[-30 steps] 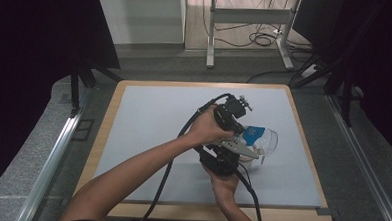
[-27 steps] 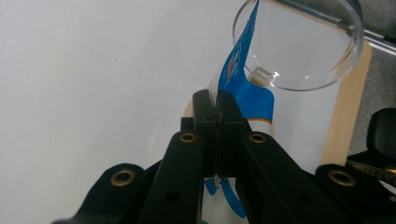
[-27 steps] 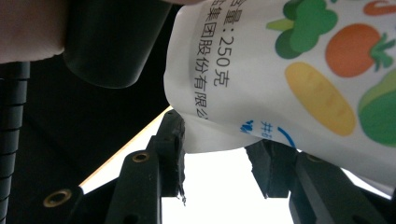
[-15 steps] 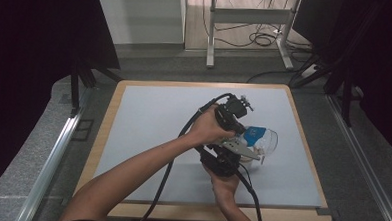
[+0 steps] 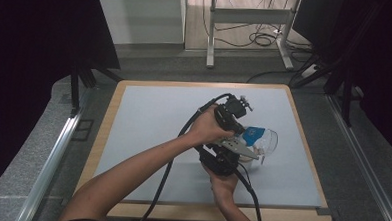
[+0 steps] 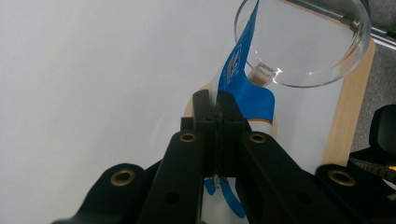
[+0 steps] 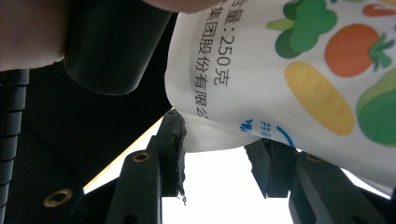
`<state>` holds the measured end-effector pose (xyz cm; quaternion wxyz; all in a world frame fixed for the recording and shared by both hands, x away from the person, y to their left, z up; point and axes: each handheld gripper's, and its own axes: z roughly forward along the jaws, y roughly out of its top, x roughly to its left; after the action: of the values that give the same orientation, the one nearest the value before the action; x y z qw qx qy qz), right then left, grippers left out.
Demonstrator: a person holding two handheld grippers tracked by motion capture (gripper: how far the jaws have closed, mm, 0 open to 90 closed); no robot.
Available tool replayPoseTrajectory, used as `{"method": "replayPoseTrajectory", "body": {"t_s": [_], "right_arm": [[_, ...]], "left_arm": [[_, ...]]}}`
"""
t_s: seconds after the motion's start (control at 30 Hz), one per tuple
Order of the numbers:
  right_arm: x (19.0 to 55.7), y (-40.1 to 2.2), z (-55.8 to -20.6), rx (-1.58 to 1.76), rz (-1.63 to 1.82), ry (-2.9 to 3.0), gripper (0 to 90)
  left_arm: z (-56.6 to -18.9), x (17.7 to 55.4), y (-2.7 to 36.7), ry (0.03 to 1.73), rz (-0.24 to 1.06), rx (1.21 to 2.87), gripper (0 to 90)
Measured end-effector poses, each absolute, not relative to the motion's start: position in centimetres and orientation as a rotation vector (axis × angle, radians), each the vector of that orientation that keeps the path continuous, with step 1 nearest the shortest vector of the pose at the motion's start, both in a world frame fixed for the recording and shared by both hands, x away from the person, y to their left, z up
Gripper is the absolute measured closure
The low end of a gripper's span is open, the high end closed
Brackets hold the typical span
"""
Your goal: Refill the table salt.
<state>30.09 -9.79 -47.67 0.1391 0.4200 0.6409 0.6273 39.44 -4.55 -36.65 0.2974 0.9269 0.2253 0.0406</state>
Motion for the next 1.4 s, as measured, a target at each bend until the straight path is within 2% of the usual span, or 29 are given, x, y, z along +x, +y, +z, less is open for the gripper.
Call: {"method": "replayPoseTrajectory", "body": {"t_s": [1.4], "right_arm": [[30.14,-9.99,-47.29,1.208,1.822,1.835,59.7]], "left_arm": [[-36.41,39.40,-4.74,0.598,0.105,2.457,89.6]]}}
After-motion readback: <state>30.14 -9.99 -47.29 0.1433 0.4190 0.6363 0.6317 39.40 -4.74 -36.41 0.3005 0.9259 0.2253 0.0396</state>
